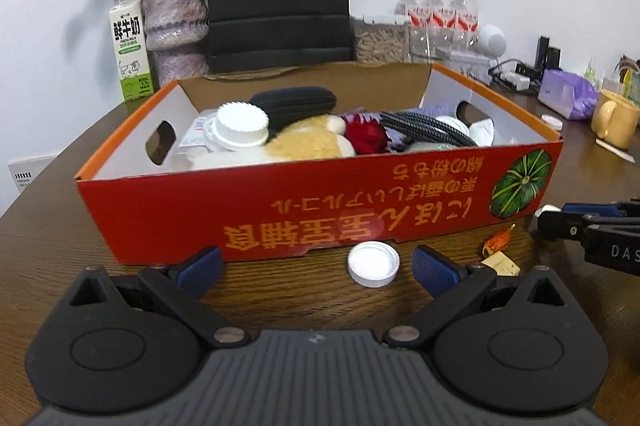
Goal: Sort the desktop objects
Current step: 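Grasp the square white cap with the right tool while the left tool grasps a round white cap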
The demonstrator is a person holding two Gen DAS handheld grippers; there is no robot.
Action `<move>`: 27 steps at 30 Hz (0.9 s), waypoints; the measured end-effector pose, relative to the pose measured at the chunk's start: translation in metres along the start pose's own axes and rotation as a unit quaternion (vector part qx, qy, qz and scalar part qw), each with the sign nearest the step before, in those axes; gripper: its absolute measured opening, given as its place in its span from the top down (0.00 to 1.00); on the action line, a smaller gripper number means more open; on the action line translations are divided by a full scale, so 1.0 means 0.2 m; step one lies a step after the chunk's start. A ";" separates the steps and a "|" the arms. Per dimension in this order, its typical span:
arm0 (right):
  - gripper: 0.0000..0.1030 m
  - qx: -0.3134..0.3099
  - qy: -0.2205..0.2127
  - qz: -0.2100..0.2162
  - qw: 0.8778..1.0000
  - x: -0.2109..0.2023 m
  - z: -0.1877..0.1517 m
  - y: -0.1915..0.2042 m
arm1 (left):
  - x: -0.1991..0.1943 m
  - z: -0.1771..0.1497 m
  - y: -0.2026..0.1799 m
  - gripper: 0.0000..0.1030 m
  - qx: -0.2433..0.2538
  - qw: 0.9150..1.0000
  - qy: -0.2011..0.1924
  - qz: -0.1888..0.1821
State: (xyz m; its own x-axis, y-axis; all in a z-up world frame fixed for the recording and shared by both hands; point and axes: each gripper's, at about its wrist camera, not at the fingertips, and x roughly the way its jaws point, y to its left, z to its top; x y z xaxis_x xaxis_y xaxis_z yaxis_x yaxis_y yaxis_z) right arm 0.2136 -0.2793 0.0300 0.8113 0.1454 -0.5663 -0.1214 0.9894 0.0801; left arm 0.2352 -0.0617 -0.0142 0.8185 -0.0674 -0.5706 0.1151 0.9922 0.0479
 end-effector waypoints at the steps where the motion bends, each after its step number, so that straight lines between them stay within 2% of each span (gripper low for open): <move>1: 0.74 0.001 -0.001 -0.002 1.000 0.00 0.00 0.00 | 0.01 0.00 -0.01 0.01 0.001 1.000 0.004 0.002; 6: 0.74 -0.001 -0.002 -0.005 1.000 0.00 0.00 0.01 | 0.06 0.00 -0.05 0.10 -0.001 0.999 0.032 0.005; 9: 0.74 -0.002 0.000 -0.002 1.000 0.00 0.00 0.01 | 0.06 0.01 -0.05 0.15 -0.012 0.999 0.033 -0.001; 17: 0.74 0.001 0.003 0.001 1.000 0.00 0.00 0.01 | 0.05 0.02 -0.09 0.38 -0.016 0.999 0.027 -0.006; 22: 0.74 0.001 0.005 0.006 1.000 0.01 -0.01 0.01 | 0.04 0.02 -0.10 0.71 -0.017 1.000 0.022 -0.015; 27: 0.74 0.005 0.009 0.011 1.000 0.01 -0.01 0.00 | 0.03 0.02 -0.10 0.72 -0.017 0.999 0.020 -0.025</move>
State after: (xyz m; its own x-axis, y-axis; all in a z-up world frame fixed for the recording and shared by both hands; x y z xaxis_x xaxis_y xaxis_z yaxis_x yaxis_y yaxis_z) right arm 0.2150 -0.2784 0.0274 0.7979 0.1669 -0.5793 -0.1325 0.9860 0.1015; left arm 0.2405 -0.0832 -0.0161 0.7892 -0.1142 -0.6034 0.1362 0.9906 -0.0094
